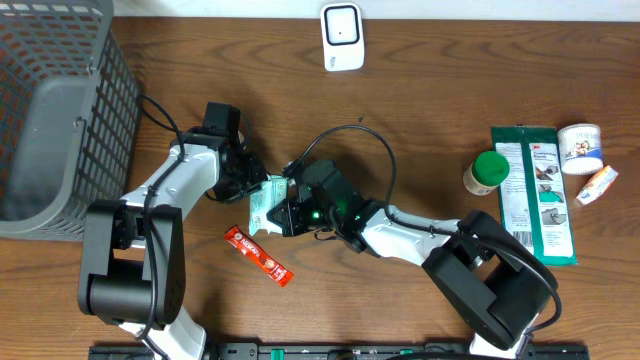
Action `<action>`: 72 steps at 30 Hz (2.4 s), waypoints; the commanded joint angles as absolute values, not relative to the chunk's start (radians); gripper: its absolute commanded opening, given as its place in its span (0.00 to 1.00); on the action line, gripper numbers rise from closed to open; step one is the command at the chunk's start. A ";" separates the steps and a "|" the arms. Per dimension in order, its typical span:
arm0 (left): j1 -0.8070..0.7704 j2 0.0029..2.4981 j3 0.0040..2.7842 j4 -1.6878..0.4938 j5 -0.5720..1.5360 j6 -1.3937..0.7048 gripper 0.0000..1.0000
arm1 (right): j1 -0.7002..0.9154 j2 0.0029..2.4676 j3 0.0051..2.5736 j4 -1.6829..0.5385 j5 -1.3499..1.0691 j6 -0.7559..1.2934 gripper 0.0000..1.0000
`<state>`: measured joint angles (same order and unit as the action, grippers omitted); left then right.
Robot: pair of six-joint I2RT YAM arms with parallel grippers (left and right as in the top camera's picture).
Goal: Scan the item barcode
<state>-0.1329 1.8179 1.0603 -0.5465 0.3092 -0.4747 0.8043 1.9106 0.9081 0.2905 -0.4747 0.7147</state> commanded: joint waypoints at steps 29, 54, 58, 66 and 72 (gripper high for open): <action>-0.112 1.531 1.106 -0.626 0.188 -0.435 0.33 | 0.699 1.713 1.205 -0.423 -0.332 0.418 0.55; -0.135 1.874 1.035 -0.619 0.187 -0.435 0.08 | 0.712 2.056 1.208 -0.181 -0.446 0.471 0.45; -0.172 1.876 1.035 -0.611 0.220 -0.435 0.08 | 0.714 2.097 1.208 -0.152 -0.507 0.537 0.43; -0.202 1.876 1.035 -0.604 0.216 -0.435 0.08 | 0.714 2.108 1.208 -0.056 -0.650 0.507 0.30; -0.201 1.876 1.035 -0.604 0.216 -0.427 0.08 | 0.710 2.104 1.208 -0.061 -0.660 0.484 0.03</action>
<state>-0.1848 1.8309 1.0477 -0.6056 0.1928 -0.4442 0.6926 2.0880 1.2068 -0.0601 -0.5751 0.5072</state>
